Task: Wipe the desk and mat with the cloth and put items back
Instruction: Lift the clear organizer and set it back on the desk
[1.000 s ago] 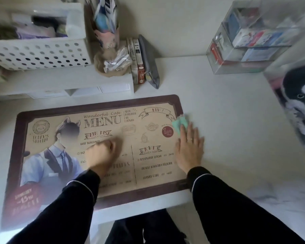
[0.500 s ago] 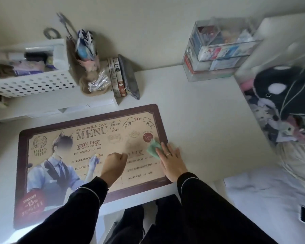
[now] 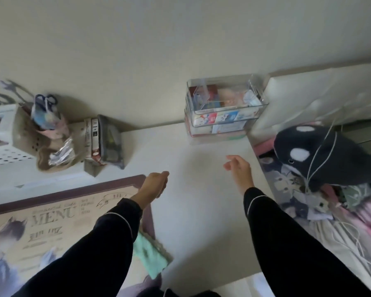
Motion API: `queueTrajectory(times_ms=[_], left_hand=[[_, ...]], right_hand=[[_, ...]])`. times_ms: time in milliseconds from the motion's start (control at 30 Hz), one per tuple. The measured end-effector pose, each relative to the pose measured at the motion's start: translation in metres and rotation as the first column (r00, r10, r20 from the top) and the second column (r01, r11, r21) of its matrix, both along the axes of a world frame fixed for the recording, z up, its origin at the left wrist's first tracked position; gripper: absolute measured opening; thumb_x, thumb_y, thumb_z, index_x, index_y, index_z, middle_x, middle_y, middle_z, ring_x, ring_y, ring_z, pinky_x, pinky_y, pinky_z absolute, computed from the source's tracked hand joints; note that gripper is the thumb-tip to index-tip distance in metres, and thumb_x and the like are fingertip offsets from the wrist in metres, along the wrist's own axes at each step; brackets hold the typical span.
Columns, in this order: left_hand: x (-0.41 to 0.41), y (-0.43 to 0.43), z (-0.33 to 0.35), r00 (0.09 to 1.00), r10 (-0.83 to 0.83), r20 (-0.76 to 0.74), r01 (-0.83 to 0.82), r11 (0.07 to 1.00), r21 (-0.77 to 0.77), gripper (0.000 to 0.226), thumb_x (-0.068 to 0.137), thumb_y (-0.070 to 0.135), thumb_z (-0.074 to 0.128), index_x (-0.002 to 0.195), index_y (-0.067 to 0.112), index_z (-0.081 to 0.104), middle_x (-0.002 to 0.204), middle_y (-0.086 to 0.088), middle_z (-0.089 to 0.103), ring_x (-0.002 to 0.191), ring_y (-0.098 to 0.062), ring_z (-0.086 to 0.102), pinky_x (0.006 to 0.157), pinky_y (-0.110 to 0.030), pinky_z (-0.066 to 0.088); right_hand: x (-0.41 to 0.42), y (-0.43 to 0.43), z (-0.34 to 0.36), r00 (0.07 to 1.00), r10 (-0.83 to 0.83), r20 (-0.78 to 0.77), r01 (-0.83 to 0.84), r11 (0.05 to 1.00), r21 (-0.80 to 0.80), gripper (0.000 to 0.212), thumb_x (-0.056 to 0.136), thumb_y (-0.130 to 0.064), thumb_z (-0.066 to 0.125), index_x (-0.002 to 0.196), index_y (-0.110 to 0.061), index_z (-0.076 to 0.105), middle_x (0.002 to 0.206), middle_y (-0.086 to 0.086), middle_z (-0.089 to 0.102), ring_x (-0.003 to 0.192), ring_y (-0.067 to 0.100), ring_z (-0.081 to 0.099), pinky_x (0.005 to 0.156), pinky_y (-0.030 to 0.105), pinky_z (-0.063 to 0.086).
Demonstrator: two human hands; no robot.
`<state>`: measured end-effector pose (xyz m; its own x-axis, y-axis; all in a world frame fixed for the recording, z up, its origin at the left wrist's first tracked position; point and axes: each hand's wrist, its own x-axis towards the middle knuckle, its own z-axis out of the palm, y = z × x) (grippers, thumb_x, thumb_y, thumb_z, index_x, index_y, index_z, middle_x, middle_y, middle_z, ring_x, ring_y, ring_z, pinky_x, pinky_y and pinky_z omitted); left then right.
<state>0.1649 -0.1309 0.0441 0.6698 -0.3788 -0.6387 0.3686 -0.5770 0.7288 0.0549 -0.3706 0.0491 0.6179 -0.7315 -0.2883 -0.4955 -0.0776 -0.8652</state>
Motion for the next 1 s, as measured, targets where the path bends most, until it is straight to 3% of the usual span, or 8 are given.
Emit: queueTrajectory(times_ms=[167,333,467,567,667,767,833,1000], left_hand=[[0.039,-0.055,-0.008,0.999,0.039,-0.004,-0.038,0.998,0.042,0.036,0.09,0.027,0.042,0.057,0.015,0.037,0.048,0.0,0.032,0.04,-0.017,0.026,0.043,-0.022,0.023],[0.076,-0.105,-0.025,0.995,0.103,0.018,-0.104,0.993,0.058,0.036,0.098,0.029,0.041,0.073,0.009,0.056,0.05,0.0,0.038,0.039,-0.017,0.031,0.042,-0.021,0.027],[0.092,-0.141,-0.036,0.988,0.131,0.078,-0.133,0.991,0.028,0.027,0.098,0.013,0.037,0.111,0.011,0.06,0.065,0.0,0.044,0.048,-0.016,0.04,0.037,-0.02,0.029],[0.104,-0.164,-0.041,0.982,0.185,0.023,-0.185,0.983,-0.022,0.035,0.096,0.013,0.034,0.129,0.016,0.048,0.069,-0.001,0.046,0.049,-0.015,0.039,0.039,-0.021,0.03],[0.119,-0.178,-0.043,0.969,0.237,-0.074,-0.243,0.965,-0.101,0.04,0.095,0.007,0.035,0.132,0.013,0.049,0.059,0.0,0.048,0.043,-0.011,0.032,0.037,-0.02,0.026],[0.136,-0.183,-0.047,0.947,0.284,-0.151,-0.3,0.949,-0.093,0.048,0.09,-0.002,0.029,0.133,0.004,0.05,0.051,0.003,0.047,0.039,-0.009,0.028,0.035,-0.02,0.024],[0.145,-0.183,-0.049,0.932,0.305,-0.195,-0.327,0.94,-0.094,0.05,0.088,-0.003,0.027,0.133,0.0,0.048,0.051,0.002,0.041,0.037,-0.008,0.026,0.034,-0.019,0.023],[0.155,-0.192,-0.043,0.951,0.275,-0.144,-0.29,0.952,-0.1,0.035,0.094,0.003,0.034,0.124,0.0,0.051,0.045,0.003,0.044,0.035,-0.008,0.024,0.035,-0.019,0.02]], right_hand=[[0.034,-0.104,-0.002,0.993,-0.104,-0.049,0.106,0.994,0.027,0.032,0.093,-0.003,0.037,0.112,0.007,0.06,0.088,0.017,0.061,0.081,0.025,0.056,0.072,0.03,0.044],[0.069,-0.165,-0.009,0.983,-0.156,-0.091,0.166,0.98,0.113,0.028,0.097,-0.015,0.034,0.111,-0.006,0.057,0.121,0.024,0.058,0.112,0.038,0.054,0.094,0.043,0.043],[0.094,-0.184,-0.009,0.98,-0.186,-0.073,0.2,0.914,0.354,0.031,0.098,-0.03,0.036,0.118,-0.015,0.053,0.119,0.008,0.055,0.114,0.025,0.051,0.096,0.042,0.04],[0.108,-0.195,-0.012,0.971,-0.237,-0.012,0.208,0.827,0.522,0.024,0.095,-0.016,0.032,0.107,-0.015,0.052,0.114,0.014,0.051,0.104,0.03,0.051,0.094,0.043,0.043],[0.114,-0.204,-0.01,0.981,-0.193,0.014,0.144,0.774,0.617,0.033,0.092,-0.004,0.026,0.109,-0.011,0.053,0.115,0.019,0.05,0.1,0.034,0.053,0.084,0.037,0.043],[0.125,-0.206,-0.002,0.993,-0.066,0.097,-0.017,0.74,0.673,0.046,0.102,-0.028,0.029,0.138,-0.005,0.044,0.135,0.021,0.05,0.121,0.04,0.05,0.088,0.044,0.048],[0.133,-0.206,0.003,0.986,-0.018,0.163,-0.097,0.737,0.669,0.056,0.101,-0.042,0.033,0.14,-0.003,0.041,0.139,0.022,0.046,0.126,0.044,0.045,0.099,0.054,0.044],[0.138,-0.206,0.006,0.966,-0.028,0.259,-0.147,0.761,0.632,0.03,0.101,-0.034,0.038,0.12,-0.013,0.047,0.125,0.017,0.043,0.121,0.047,0.043,0.109,0.067,0.023]])
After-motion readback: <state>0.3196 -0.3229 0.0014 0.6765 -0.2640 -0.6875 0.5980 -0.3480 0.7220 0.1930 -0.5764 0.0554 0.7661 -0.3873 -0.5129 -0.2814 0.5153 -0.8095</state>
